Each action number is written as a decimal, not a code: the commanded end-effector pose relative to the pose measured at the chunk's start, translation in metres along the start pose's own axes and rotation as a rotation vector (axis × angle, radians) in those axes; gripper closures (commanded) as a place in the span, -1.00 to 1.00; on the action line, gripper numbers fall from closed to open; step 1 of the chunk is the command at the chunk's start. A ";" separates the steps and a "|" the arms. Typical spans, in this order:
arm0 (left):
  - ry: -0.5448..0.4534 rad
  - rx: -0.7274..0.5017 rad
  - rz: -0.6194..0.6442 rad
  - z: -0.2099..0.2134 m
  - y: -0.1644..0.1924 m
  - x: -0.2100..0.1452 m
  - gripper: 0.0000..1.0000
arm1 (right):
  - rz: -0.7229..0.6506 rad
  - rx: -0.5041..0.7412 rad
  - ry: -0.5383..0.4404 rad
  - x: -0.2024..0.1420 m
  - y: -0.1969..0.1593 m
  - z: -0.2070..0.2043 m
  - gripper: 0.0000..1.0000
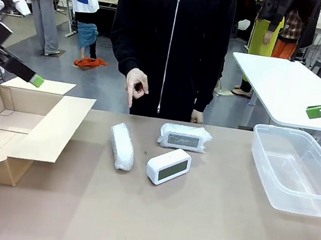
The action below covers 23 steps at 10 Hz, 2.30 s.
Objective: Separate and place wrapped and unwrapped clocks.
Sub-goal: Pick up the Digital clock indicated by the person.
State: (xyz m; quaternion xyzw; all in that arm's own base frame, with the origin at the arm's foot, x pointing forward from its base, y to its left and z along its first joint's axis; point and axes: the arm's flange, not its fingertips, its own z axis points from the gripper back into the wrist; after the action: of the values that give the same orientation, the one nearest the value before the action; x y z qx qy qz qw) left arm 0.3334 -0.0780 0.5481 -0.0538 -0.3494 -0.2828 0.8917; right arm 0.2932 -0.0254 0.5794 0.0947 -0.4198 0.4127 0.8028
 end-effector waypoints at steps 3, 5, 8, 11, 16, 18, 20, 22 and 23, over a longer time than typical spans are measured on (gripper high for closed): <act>0.071 0.044 0.229 -0.047 -0.044 0.030 -1.00 | -0.005 0.014 -0.006 0.000 0.000 -0.002 -1.00; 0.097 0.197 0.359 -0.078 -0.076 0.047 -1.00 | -0.005 0.014 -0.006 0.000 0.000 -0.002 -1.00; 0.207 0.185 0.449 -0.116 -0.107 0.075 -1.00 | -0.005 0.014 -0.006 0.000 0.000 -0.002 -1.00; 0.328 0.164 0.580 -0.160 -0.126 0.100 -1.00 | -0.005 0.014 -0.006 0.000 0.000 -0.002 -1.00; 0.343 0.097 0.716 -0.225 -0.141 0.108 -1.00 | -0.005 0.014 -0.006 0.000 0.000 -0.002 -1.00; 0.372 0.194 0.741 -0.248 -0.133 0.098 -1.00 | -0.005 0.014 -0.006 0.000 0.000 -0.002 -1.00; 0.392 0.238 0.777 -0.265 -0.125 0.089 -1.00 | -0.005 0.014 -0.006 0.000 0.000 -0.002 -1.00; 0.398 0.245 0.821 -0.276 -0.125 0.084 -1.00 | -0.005 0.014 -0.006 0.000 0.000 -0.002 -1.00; 0.403 0.228 0.837 -0.279 -0.126 0.085 -1.00 | -0.005 0.014 -0.006 0.000 0.000 -0.002 -1.00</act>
State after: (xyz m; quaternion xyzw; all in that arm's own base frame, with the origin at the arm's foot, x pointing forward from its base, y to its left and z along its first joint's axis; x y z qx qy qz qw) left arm 0.4762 -0.2892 0.3818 -0.0345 -0.1445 0.1131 0.9824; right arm 0.2930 -0.0248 0.5797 0.0940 -0.4196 0.4131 0.8028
